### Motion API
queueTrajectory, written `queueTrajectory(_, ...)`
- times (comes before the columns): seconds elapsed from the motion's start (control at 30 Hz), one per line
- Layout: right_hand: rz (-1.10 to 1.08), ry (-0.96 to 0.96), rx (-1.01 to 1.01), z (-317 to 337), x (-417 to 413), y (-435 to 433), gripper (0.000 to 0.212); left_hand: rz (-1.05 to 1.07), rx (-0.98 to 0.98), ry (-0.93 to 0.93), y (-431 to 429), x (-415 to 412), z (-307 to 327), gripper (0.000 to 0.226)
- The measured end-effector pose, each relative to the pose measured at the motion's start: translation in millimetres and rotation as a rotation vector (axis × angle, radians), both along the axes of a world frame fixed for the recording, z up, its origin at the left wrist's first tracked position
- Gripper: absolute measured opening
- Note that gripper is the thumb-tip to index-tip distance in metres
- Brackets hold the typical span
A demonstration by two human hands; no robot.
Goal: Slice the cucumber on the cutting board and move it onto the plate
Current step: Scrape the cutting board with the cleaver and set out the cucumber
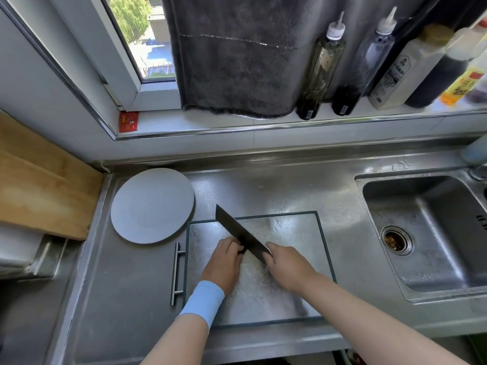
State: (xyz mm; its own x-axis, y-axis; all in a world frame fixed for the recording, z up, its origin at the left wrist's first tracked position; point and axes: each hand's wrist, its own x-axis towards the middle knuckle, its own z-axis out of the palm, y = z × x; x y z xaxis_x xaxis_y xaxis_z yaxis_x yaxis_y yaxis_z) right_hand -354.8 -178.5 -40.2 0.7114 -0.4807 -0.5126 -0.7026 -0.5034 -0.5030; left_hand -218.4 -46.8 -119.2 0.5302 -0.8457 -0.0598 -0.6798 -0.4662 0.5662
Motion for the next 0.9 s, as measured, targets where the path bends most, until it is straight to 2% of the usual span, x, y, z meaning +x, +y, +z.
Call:
queueTrajectory(0.4, -0.085, -0.083, 0.033, 22.5, -11.0, -15.5, 0.026, 0.008, 0.020, 0.090, -2.3, 0.5, 22.6, 0.019)
queueTrajectory(0.63, -0.170, -0.114, -0.057, 33.2, -4.0, -35.1, 0.028, 0.202, 0.147, 0.142, -39.8, -5.4, 32.8, 0.051)
queueTrajectory(0.8, -0.180, -0.094, -0.093, 30.2, -8.1, -36.2, 0.029, 0.224, 0.277, 0.015, -68.5, 3.0, 33.0, 0.025)
queueTrajectory(0.9, -0.173, -0.102, -0.083, 28.7, -4.6, -37.6, 0.022, 0.326, 0.170, 0.119, -66.7, 17.7, 37.6, 0.021)
